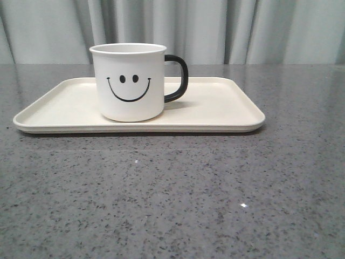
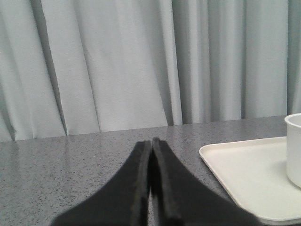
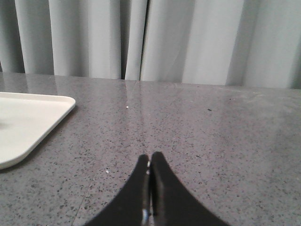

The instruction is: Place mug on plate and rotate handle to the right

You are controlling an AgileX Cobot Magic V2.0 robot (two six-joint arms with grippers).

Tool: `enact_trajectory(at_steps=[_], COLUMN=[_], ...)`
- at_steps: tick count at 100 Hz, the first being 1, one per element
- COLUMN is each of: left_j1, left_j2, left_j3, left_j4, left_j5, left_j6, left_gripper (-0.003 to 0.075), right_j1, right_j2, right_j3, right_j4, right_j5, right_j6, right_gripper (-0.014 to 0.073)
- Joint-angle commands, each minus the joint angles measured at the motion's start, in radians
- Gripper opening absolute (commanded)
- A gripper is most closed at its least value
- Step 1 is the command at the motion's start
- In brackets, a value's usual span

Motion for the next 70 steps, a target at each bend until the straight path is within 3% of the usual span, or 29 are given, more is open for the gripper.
enact_trajectory(at_steps=[1, 70], left_j1=[0.002, 0.002], left_j2=[-0.031, -0.031], left_j3=[0.011, 0.011], left_j4=[-0.011, -0.011], left_j5=[-0.077, -0.077], left_j6=[-0.008, -0.008], left_gripper=[-0.0020, -0.0020], right_j1=[-0.006, -0.006], right_j2=[-0.018, -0.018], right_j3=[0.000, 0.000], right_j4=[-0.015, -0.019], right_j5=[-0.057, -0.037], right_j6=[-0.001, -0.005], right_gripper=[-0.0111, -0.0111])
